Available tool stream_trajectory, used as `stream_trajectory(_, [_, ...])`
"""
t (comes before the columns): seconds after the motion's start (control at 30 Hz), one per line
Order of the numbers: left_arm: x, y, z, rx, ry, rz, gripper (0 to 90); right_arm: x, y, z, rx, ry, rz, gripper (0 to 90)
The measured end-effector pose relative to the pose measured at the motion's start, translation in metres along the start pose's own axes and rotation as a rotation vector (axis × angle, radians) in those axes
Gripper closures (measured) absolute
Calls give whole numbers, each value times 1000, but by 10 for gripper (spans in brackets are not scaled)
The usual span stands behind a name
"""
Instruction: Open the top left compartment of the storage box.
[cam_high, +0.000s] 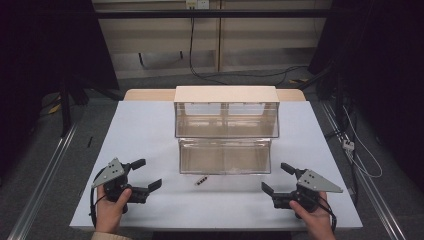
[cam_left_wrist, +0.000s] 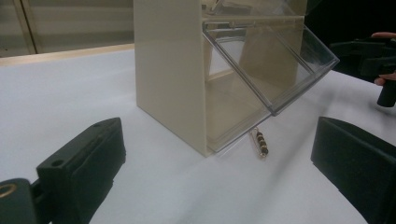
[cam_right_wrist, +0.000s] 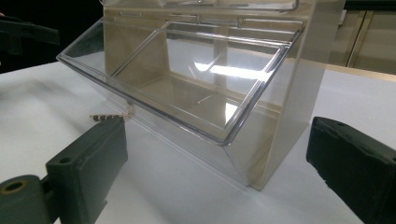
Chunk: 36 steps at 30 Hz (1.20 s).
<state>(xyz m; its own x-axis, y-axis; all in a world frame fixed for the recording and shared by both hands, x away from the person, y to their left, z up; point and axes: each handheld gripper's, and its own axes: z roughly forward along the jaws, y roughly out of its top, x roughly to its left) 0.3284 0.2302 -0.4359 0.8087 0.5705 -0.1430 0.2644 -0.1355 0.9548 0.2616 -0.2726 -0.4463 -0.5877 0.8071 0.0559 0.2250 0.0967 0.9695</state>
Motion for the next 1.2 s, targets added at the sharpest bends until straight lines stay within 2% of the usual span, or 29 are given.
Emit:
stream_trajectory(0.07, [0, 0, 0, -5, 3, -8, 27, 0, 1, 0, 6, 3, 0, 50])
stream_trajectory(0.17, [0, 1, -1, -3, 2, 1, 27, 0, 2, -1, 5, 3, -5, 50])
stream_trajectory(0.33, [0, 2, 0, 3, 1, 1, 27, 1, 6, -2, 7, 29, -7, 39])
stream_trajectory(0.63, [-3, 2, 1, 1, -4, 0, 27, 2, 24, -9, 13, 39, -6, 78])
stream_trajectory(0.67, [-3, 2, 1, 2, -4, -3, 27, 1, 29, -10, 19, 42, -5, 123])
stream_trajectory(0.73, [-4, 2, 1, 3, -4, -3, 27, 0, 32, -11, 22, 38, -14, 152])
stream_trajectory(0.77, [-4, 2, 2, 5, -6, 2, 27, -1, 38, -13, 29, 50, -14, 202])
stream_trajectory(0.8, [-4, 2, 2, 6, -9, 5, 27, -1, 38, -13, 29, 50, -14, 202])
stream_trajectory(0.9, [-5, 2, 4, 10, -10, 0, 27, -3, 46, -15, 47, 72, -15, 309])
stream_trajectory(0.93, [-5, 2, 4, 13, -12, 2, 28, -5, 53, -14, 55, 84, -18, 372])
stream_trajectory(0.97, [-5, 2, 4, 16, -11, 6, 28, -5, 53, -14, 55, 84, -18, 372])
stream_trajectory(1.0, [-5, 2, 4, 15, -11, 14, 28, -6, 56, -14, 57, 87, -22, 408])
stream_trajectory(1.2, [-5, 1, 5, 21, -15, 5, 27, -14, 69, -8, 84, 132, -2, 578])
